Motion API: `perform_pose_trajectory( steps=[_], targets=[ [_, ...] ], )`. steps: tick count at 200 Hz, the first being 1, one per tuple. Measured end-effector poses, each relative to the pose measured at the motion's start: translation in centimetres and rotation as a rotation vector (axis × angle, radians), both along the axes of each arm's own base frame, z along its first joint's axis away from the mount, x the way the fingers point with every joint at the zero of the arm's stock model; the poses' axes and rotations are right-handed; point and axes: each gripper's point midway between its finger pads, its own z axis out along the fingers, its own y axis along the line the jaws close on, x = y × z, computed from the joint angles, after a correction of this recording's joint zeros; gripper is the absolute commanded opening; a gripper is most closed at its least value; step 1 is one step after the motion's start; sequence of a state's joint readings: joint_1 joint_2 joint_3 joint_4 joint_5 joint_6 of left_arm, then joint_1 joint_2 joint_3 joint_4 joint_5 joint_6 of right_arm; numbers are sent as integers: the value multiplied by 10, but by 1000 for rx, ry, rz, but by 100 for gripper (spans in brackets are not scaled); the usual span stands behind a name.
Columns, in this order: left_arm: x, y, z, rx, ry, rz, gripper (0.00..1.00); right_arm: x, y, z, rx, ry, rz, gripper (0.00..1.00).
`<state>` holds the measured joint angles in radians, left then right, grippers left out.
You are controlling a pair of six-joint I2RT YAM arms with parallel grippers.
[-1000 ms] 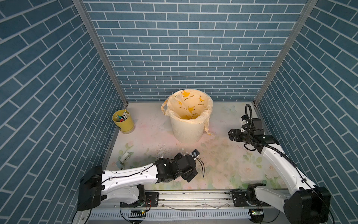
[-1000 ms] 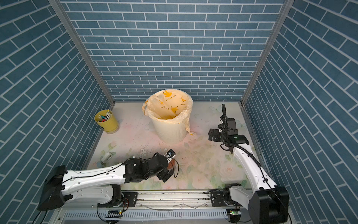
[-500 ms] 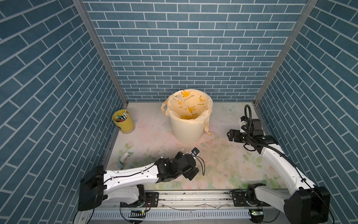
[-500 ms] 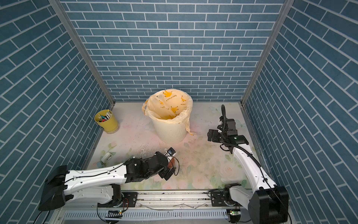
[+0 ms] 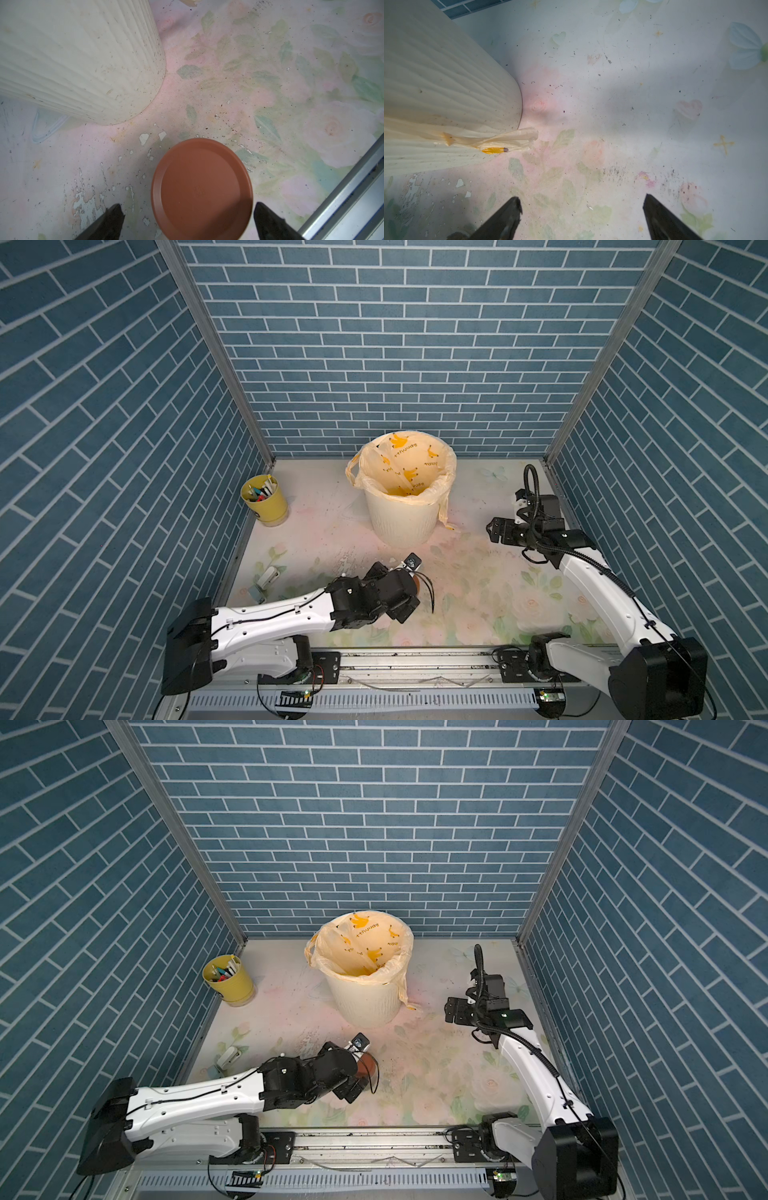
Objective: Empty moldy tea leaves from jars
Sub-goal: Pick up the jar from the center of the board.
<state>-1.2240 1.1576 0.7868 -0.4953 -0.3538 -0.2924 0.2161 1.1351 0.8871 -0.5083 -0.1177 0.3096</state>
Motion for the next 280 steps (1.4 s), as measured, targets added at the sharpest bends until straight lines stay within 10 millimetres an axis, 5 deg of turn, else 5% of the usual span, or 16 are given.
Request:
perform_pose_trajectory(
  steps=[119,153,185,218,255,280],
  targets=[
    [9,-12,-38,-5,71,-18,99,-1,2,-6,5,19,7,93],
    [11,-17,-46,-7,94,-33,92,-4,2,-12,4,34,9,93],
    [11,-22,-46,-25,102,-41,65,-5,2,-13,6,36,11,93],
    [10,-21,-46,-30,104,-34,56,-4,2,-13,7,35,12,92],
    [10,-19,-46,-31,104,-29,0,-5,4,-13,15,34,18,90],
    [8,-13,-44,-21,103,-24,0,-8,11,-10,51,24,49,88]
  ],
)
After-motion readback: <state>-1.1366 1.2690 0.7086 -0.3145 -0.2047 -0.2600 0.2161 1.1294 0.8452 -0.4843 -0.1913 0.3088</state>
